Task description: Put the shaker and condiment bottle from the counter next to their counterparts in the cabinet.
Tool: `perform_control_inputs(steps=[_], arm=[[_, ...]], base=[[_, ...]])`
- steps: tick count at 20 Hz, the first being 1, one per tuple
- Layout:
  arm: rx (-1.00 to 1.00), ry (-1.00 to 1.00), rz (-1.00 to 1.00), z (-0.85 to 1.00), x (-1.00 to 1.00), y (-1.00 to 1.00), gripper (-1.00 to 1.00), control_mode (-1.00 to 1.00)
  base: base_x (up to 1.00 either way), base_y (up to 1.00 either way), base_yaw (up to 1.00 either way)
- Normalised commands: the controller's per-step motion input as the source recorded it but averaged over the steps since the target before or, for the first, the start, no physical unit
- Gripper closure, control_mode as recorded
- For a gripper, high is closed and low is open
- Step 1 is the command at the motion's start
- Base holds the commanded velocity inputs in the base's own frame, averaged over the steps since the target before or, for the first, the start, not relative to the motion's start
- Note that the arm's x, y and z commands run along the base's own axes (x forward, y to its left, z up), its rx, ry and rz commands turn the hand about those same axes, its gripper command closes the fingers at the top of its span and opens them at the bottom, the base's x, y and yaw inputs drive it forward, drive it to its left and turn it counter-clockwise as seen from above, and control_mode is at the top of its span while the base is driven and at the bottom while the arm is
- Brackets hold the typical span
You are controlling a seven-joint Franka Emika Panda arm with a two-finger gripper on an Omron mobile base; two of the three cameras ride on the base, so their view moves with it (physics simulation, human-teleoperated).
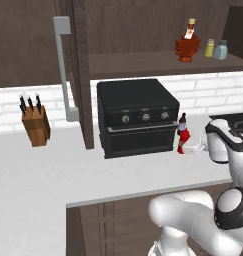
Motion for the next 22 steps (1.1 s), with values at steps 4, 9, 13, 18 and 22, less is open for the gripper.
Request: perform_control_inputs(steps=[4, 9, 13, 18, 22], arm=[[-0.07, 0.04, -0.18, 0.59, 0.00, 0.00, 1.00, -1.00], [-0.03, 0.10, -0.19, 0.59, 0.00, 0.00, 1.00, -1.00], [0.00, 0.05, -0.23, 0.60, -0.11, -0.04, 1.00, -1.00], [0.00, 0.04, -0.25, 0.52, -0.32, -0.22, 1.00, -1.00], [0.00, 0.03, -0.27, 0.61, -0.18, -0.20, 1.00, -1.00]], base=[[0.00, 0.00, 0.00], [0.00, 0.00, 0.00], [0.00, 0.00, 0.00], [0.00, 0.00, 0.00], [0.00, 0.00, 0.00]])
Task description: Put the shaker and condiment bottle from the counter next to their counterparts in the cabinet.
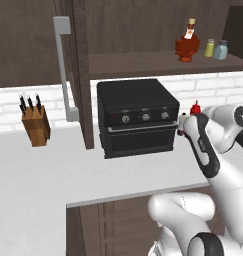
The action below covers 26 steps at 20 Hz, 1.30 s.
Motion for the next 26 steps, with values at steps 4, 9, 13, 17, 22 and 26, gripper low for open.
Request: perform_control_inputs(steps=[4, 9, 13, 17, 22, 26], arm=[[0.00, 0.00, -0.28, 0.71, 0.00, -0.02, 1.00, -1.00], [0.00, -0.01, -0.27, 0.66, -0.03, 0.00, 1.00, -1.00], [0.00, -0.06, -0.26, 0.61, -0.30, -0.03, 1.00, -1.00], [0.00, -0.04, -0.25, 0.64, -0.34, -0.02, 1.00, -1.00], [-0.01, -0.02, -0.22, 0.61, -0.12, 0.00, 1.00, -1.00], [-0.02, -0.08, -0.20, 0.68, -0.10, 0.00, 1.00, -1.00]], base=[[0.00, 0.00, 0.00], [0.00, 0.00, 0.00], [0.00, 0.00, 0.00], [0.00, 0.00, 0.00], [0.00, 0.00, 0.00], [0.00, 0.00, 0.00]])
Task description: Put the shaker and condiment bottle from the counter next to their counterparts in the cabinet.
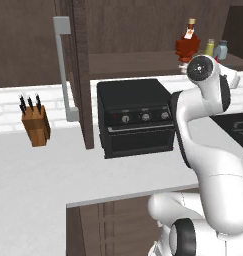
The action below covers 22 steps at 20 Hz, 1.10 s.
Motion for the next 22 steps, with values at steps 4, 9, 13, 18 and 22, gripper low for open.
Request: perform_control_inputs(steps=[4, 9, 13, 18, 22], arm=[[-0.04, -0.13, -0.12, 0.64, -0.09, 0.00, 1.00, -1.00], [-0.07, -0.10, 0.00, 0.40, -0.02, 0.00, 1.00, -1.00], [-0.08, -0.01, 0.00, 0.14, 0.00, 0.01, 1.00, -1.00], [-0.15, -0.01, 0.02, 0.00, 0.01, 0.22, 1.00, -1.00], [-0.09, 0.00, 0.01, 0.10, 0.20, 0.07, 1.00, -1.00]], base=[[0.00, 0.00, 0.00], [0.00, 0.00, 0.00], [0.00, 0.00, 0.00], [0.00, 0.00, 0.00], [0.00, 0.00, 0.00]])
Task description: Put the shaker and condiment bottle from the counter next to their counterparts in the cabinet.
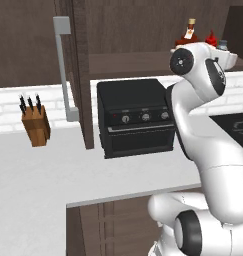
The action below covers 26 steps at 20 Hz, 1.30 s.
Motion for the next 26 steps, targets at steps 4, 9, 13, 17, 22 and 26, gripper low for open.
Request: perform_control_inputs(steps=[4, 9, 13, 17, 22, 26], arm=[[-0.03, 0.00, 0.03, 0.19, 0.31, 0.00, 1.00, -1.00], [0.00, 0.00, 0.03, 0.14, 0.26, 0.00, 1.00, -1.00], [0.00, 0.00, 0.01, 0.01, 0.08, 0.03, 1.00, -1.00], [0.00, 0.00, 0.00, 0.00, 0.00, 0.09, 1.00, -1.00], [0.00, 0.00, 0.00, 0.00, 0.00, 0.15, 1.00, -1.00], [0.00, 0.00, 0.00, 0.00, 0.05, 0.14, 1.00, -1.00]], base=[[0.00, 0.00, 0.00], [0.00, 0.00, 0.00], [0.00, 0.00, 0.00], [0.00, 0.00, 0.00], [0.00, 0.00, 0.00], [0.00, 0.00, 0.00]])
